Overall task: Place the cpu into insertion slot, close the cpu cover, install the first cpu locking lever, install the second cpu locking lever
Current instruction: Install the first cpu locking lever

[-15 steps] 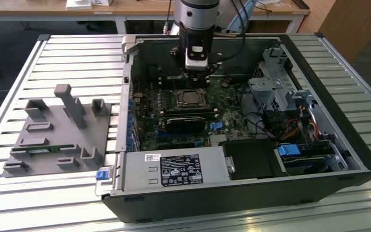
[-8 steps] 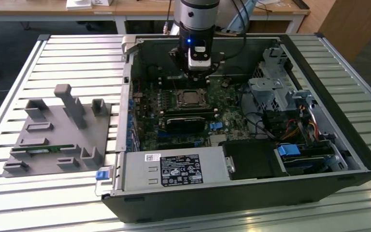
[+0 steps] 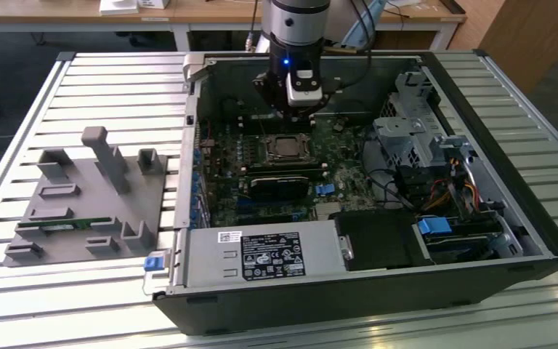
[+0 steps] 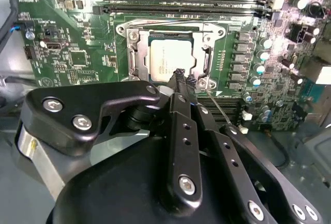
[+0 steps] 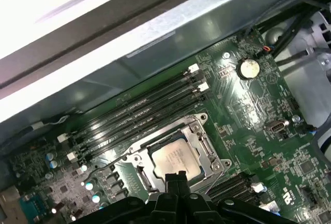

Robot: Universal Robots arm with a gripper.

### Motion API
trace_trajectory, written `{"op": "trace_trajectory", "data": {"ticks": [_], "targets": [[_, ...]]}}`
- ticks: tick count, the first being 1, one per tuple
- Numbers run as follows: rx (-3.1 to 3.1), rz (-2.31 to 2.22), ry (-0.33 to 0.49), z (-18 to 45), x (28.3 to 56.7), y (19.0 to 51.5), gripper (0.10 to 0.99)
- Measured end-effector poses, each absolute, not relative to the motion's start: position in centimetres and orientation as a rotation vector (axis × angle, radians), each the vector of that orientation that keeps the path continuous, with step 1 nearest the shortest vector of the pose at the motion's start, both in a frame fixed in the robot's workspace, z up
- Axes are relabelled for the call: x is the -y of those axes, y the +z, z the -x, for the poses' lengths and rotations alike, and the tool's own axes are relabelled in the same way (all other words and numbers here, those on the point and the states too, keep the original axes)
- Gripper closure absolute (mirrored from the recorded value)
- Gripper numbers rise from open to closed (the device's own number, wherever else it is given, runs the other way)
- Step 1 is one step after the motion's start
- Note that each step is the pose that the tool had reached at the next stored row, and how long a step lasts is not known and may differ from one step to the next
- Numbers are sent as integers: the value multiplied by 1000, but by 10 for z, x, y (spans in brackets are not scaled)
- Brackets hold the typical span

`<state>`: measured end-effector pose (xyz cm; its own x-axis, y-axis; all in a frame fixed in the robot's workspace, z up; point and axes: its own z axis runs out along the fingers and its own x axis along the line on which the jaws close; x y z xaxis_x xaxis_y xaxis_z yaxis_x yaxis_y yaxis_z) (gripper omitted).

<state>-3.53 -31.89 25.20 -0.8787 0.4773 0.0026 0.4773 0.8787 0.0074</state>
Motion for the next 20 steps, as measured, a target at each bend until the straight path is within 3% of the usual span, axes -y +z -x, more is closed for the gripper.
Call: {"op": "trace_trajectory", "data": {"ticks": [20], "targets": [[3111,472,-31,35,319,251,980]]}}
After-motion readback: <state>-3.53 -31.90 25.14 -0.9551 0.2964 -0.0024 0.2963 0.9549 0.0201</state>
